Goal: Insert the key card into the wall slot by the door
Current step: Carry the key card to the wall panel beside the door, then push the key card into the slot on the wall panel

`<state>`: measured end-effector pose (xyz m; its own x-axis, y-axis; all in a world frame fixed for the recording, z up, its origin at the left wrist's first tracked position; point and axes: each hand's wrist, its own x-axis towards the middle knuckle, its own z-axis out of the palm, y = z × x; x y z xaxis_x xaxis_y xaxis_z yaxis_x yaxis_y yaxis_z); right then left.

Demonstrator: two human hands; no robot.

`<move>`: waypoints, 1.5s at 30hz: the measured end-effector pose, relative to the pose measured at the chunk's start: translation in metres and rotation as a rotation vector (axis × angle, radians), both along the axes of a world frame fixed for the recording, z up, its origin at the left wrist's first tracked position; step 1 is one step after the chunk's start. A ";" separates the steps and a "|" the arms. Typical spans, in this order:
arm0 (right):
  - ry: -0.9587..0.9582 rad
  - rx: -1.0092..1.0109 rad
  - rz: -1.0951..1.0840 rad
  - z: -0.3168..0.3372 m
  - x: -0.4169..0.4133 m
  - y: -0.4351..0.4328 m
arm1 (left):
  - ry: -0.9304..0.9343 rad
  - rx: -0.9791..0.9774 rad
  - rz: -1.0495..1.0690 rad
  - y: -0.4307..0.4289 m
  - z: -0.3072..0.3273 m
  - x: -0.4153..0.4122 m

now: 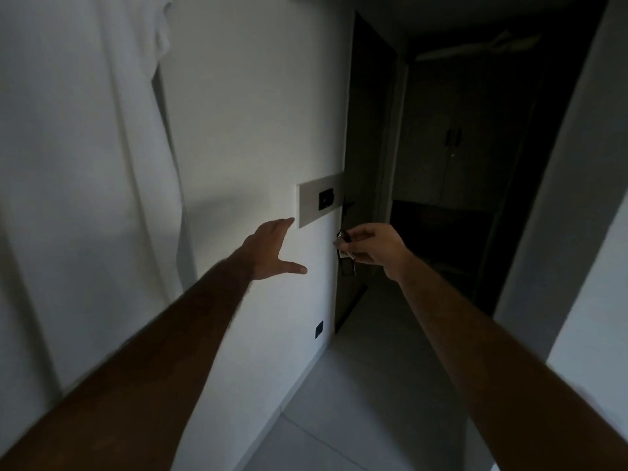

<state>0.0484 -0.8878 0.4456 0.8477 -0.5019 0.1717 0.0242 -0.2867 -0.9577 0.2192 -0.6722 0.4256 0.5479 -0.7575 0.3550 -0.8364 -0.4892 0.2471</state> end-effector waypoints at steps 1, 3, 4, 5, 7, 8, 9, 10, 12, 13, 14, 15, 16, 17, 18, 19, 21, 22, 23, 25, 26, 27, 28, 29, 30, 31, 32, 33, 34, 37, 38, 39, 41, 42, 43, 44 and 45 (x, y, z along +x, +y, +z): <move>-0.005 0.008 -0.012 0.002 0.005 -0.008 | -0.006 -0.001 -0.009 -0.009 0.003 0.008; -0.009 0.011 -0.025 0.005 0.014 -0.025 | -0.017 -0.002 -0.025 -0.025 0.008 0.021; -0.006 0.010 -0.030 0.006 0.018 -0.033 | -0.019 0.000 -0.033 -0.034 0.010 0.027; -0.004 0.015 -0.031 0.007 0.022 -0.041 | -0.018 0.002 -0.037 -0.042 0.011 0.033; -0.006 0.019 -0.030 0.007 0.030 -0.059 | -0.016 0.007 -0.031 -0.059 0.014 0.042; -0.008 0.020 -0.030 0.007 0.033 -0.068 | -0.016 0.014 -0.028 -0.068 0.015 0.046; -0.013 0.025 -0.029 0.008 0.036 -0.078 | -0.020 0.018 -0.025 -0.078 0.015 0.050; -0.023 0.035 -0.025 0.009 0.040 -0.090 | -0.026 0.019 -0.020 -0.090 0.016 0.054; -0.042 0.067 -0.010 0.014 0.045 -0.107 | -0.024 0.017 -0.017 -0.106 0.019 0.060; -0.051 0.081 -0.001 0.016 0.049 -0.120 | -0.024 0.013 -0.013 -0.119 0.019 0.063; -0.059 0.082 0.009 0.020 0.052 -0.133 | -0.027 0.007 -0.005 -0.132 0.021 0.066; -0.062 0.077 0.019 0.024 0.056 -0.147 | -0.030 0.000 0.003 -0.145 0.022 0.069; -0.061 0.068 0.029 0.028 0.060 -0.161 | -0.032 -0.008 0.010 -0.158 0.024 0.072; -0.061 0.058 0.039 0.032 0.063 -0.175 | -0.033 -0.017 0.018 -0.172 0.026 0.074; -0.060 0.046 0.049 0.036 0.066 -0.189 | -0.031 -0.025 0.025 -0.185 0.028 0.077; -0.057 0.034 0.058 0.040 0.069 -0.203 | -0.028 -0.031 0.031 -0.197 0.029 0.079; -0.054 0.018 0.074 0.044 0.077 -0.228 | -0.024 -0.054 0.045 -0.220 0.031 0.084; -0.057 0.017 0.083 0.044 0.082 -0.241 | -0.023 -0.073 0.055 -0.231 0.031 0.088; -0.061 0.018 0.096 0.044 0.086 -0.252 | -0.019 -0.093 0.065 -0.240 0.030 0.091; -0.073 0.012 0.128 0.042 0.096 -0.272 | -0.002 -0.112 0.081 -0.257 0.028 0.097; -0.081 0.007 0.142 0.039 0.102 -0.281 | 0.006 -0.106 0.086 -0.264 0.026 0.100; -0.089 0.005 0.153 0.036 0.109 -0.288 | 0.012 -0.092 0.091 -0.271 0.024 0.103; -0.100 0.004 0.159 0.032 0.116 -0.295 | 0.015 -0.075 0.099 -0.277 0.023 0.107; -0.112 0.004 0.164 0.028 0.124 -0.302 | 0.016 -0.061 0.108 -0.282 0.022 0.112; -0.120 0.000 0.170 0.024 0.134 -0.308 | 0.016 -0.051 0.117 -0.288 0.022 0.118; -0.126 -0.008 0.177 0.022 0.143 -0.315 | 0.012 -0.045 0.127 -0.293 0.022 0.126; -0.129 -0.015 0.187 0.020 0.154 -0.321 | 0.005 -0.040 0.138 -0.299 0.023 0.134; -0.129 -0.015 0.195 0.020 0.165 -0.328 | -0.003 -0.034 0.148 -0.304 0.025 0.143; -0.126 -0.017 0.200 0.020 0.176 -0.334 | -0.010 -0.030 0.157 -0.309 0.027 0.152; -0.121 -0.056 0.214 0.025 0.210 -0.355 | -0.018 -0.045 0.167 -0.324 0.036 0.181; -0.126 -0.067 0.217 0.027 0.222 -0.362 | -0.021 -0.054 0.167 -0.328 0.039 0.191; -0.131 -0.074 0.218 0.029 0.233 -0.368 | -0.022 -0.057 0.167 -0.334 0.042 0.202; -0.139 -0.070 0.218 0.033 0.255 -0.380 | -0.025 -0.043 0.170 -0.344 0.047 0.222; -0.145 -0.068 0.218 0.034 0.264 -0.387 | -0.030 -0.035 0.172 -0.349 0.049 0.232; -0.153 -0.065 0.217 0.034 0.274 -0.394 | -0.035 -0.031 0.174 -0.356 0.049 0.242; -0.162 -0.061 0.216 0.034 0.283 -0.401 | -0.037 -0.030 0.175 -0.362 0.050 0.252; -0.168 -0.059 0.216 0.033 0.292 -0.408 | -0.039 -0.029 0.176 -0.368 0.050 0.261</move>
<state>0.3404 -1.2956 0.4787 0.8911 -0.2978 0.3425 0.2481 -0.3124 -0.9170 0.4806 -1.0407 0.4758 0.6566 -0.6400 0.3991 -0.7477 -0.6220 0.2327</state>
